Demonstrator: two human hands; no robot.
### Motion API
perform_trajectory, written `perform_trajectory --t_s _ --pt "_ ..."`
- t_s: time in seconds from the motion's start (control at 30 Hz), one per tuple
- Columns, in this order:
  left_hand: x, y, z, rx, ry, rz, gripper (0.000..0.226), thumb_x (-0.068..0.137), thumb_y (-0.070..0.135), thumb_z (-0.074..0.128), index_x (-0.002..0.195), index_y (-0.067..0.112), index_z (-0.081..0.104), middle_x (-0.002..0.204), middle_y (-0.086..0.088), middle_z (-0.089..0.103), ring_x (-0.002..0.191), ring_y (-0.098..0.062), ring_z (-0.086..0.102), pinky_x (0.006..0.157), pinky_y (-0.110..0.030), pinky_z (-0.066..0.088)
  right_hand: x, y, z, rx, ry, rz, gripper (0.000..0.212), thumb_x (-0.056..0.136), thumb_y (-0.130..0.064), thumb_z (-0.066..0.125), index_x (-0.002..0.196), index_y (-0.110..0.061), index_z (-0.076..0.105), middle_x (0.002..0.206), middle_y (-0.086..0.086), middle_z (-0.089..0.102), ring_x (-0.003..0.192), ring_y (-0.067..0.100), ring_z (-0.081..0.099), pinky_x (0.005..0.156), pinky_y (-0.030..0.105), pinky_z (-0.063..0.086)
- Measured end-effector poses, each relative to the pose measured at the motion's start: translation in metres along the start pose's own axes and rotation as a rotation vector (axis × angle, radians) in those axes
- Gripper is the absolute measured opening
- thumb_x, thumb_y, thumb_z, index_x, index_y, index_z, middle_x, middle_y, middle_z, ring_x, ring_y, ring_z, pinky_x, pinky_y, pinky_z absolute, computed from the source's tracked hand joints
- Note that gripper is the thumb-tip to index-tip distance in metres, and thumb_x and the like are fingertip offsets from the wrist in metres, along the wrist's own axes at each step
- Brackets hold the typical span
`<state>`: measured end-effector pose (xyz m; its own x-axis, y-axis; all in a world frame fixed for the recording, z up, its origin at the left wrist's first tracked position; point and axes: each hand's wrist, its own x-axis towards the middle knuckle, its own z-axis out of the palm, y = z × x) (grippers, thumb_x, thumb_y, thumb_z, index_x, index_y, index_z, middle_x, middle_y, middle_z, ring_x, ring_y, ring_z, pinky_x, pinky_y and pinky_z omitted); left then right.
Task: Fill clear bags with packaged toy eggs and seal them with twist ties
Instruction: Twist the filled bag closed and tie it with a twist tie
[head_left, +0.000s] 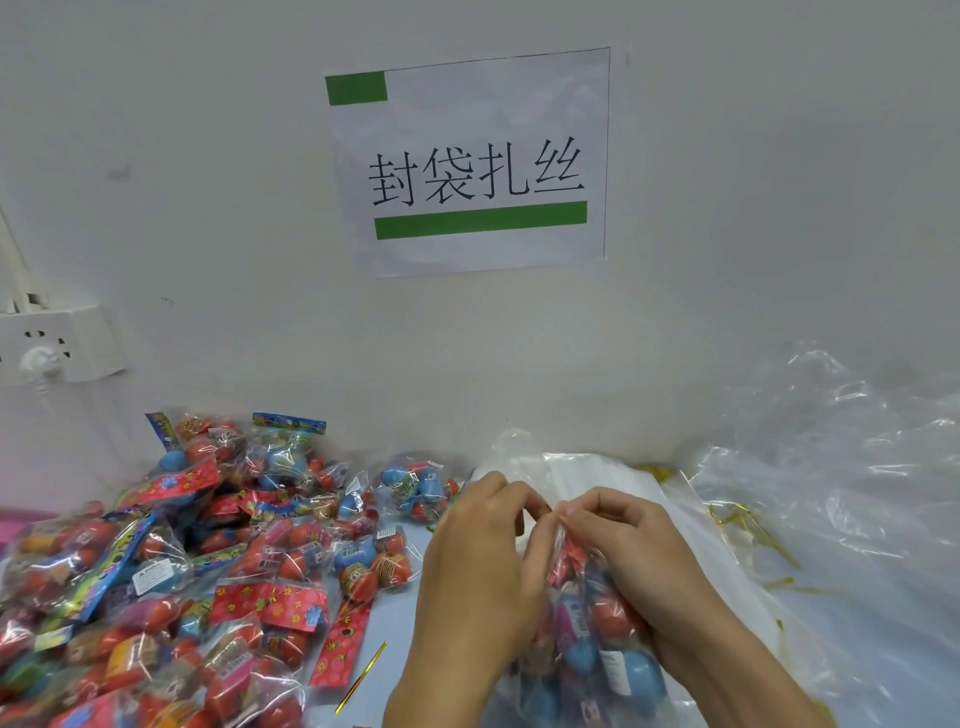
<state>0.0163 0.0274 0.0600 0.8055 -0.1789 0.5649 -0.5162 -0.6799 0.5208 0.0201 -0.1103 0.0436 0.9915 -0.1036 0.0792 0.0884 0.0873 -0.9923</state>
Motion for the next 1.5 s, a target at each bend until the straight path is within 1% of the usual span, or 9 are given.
perform_trajectory --t_s 0.13,0.3,0.43,0.53,0.7,0.93,1.17,1.37,1.5 --pt "0.004 0.004 0.0 -0.392 0.043 -0.323 0.02 0.085 0.029 0.071 0.07 0.016 0.074 0.058 0.004 0.054 0.057 -0.004 0.045 0.055 -0.015 0.039 0.001 0.003 0.005 0.003 0.044 -0.068 0.022 0.092 -0.006 0.066 0.07 -0.01 0.072 0.074 0.011 0.071 0.069 0.021 0.067 0.064 0.034 0.054" --pt "0.005 0.007 0.002 -0.741 -0.022 -0.642 0.016 0.09 0.014 0.067 0.08 0.011 0.078 0.075 -0.004 0.076 0.07 -0.01 0.072 0.059 -0.016 0.053 0.0 0.006 0.014 -0.067 0.097 -0.185 0.015 0.093 -0.014 0.069 0.08 -0.014 0.076 0.081 0.007 0.075 0.082 0.026 0.07 0.079 0.039 0.057" --pt "0.006 0.005 -0.001 -0.848 -0.092 -0.714 0.02 0.094 0.007 0.058 0.09 0.002 0.076 0.087 -0.013 0.077 0.085 -0.024 0.074 0.068 -0.026 0.057 -0.001 0.008 0.015 -0.098 0.001 -0.194 0.012 0.095 -0.017 0.067 0.086 -0.011 0.073 0.086 0.014 0.071 0.084 0.022 0.065 0.085 0.041 0.053" --pt "0.007 0.005 -0.003 -0.908 -0.094 -0.751 0.027 0.092 0.008 0.057 0.099 -0.017 0.064 0.085 -0.023 0.067 0.076 -0.03 0.064 0.069 -0.037 0.051 -0.004 0.007 0.017 -0.133 0.001 -0.267 0.011 0.093 -0.013 0.069 0.084 -0.018 0.073 0.084 0.009 0.069 0.082 0.02 0.065 0.077 0.031 0.054" --pt "0.007 0.001 -0.006 -0.976 -0.121 -0.823 0.022 0.088 0.004 0.055 0.092 -0.013 0.069 0.083 -0.023 0.067 0.079 -0.031 0.065 0.077 -0.042 0.049 -0.004 0.006 0.019 -0.093 -0.022 -0.298 0.022 0.088 -0.004 0.071 0.076 -0.022 0.072 0.078 0.001 0.071 0.08 0.015 0.068 0.071 0.023 0.053" --pt "0.006 -0.002 -0.001 -0.698 -0.087 -0.599 0.018 0.092 0.018 0.066 0.081 0.009 0.076 0.078 -0.005 0.076 0.08 -0.02 0.074 0.076 -0.032 0.059 0.0 0.006 0.012 0.055 0.062 -0.144 0.02 0.089 -0.006 0.071 0.071 -0.015 0.074 0.071 0.003 0.071 0.068 0.012 0.065 0.064 0.024 0.052" --pt "0.002 -0.007 -0.009 -0.562 -0.124 -0.347 0.026 0.089 0.006 0.065 0.079 0.026 0.079 0.092 0.011 0.072 0.086 -0.001 0.065 0.069 -0.012 0.05 0.004 0.006 0.001 0.157 0.126 0.004 0.008 0.09 -0.009 0.072 0.083 -0.008 0.076 0.082 0.012 0.075 0.076 0.024 0.071 0.073 0.038 0.056" --pt "0.004 -0.01 -0.005 -0.354 -0.023 -0.089 0.022 0.079 0.009 0.079 0.073 0.029 0.075 0.093 0.017 0.061 0.088 -0.009 0.06 0.07 -0.02 0.047 0.0 0.003 0.003 0.101 0.072 0.013 0.016 0.09 -0.009 0.071 0.079 -0.018 0.079 0.079 0.008 0.076 0.072 0.018 0.071 0.072 0.035 0.06" --pt "0.004 -0.013 -0.003 -0.208 0.029 0.089 0.025 0.08 0.005 0.076 0.075 0.029 0.072 0.083 0.016 0.064 0.083 -0.01 0.061 0.068 -0.012 0.041 0.0 0.002 0.003 0.076 0.069 0.01 0.016 0.09 -0.009 0.071 0.077 -0.015 0.078 0.083 0.009 0.077 0.076 0.02 0.074 0.073 0.033 0.061"
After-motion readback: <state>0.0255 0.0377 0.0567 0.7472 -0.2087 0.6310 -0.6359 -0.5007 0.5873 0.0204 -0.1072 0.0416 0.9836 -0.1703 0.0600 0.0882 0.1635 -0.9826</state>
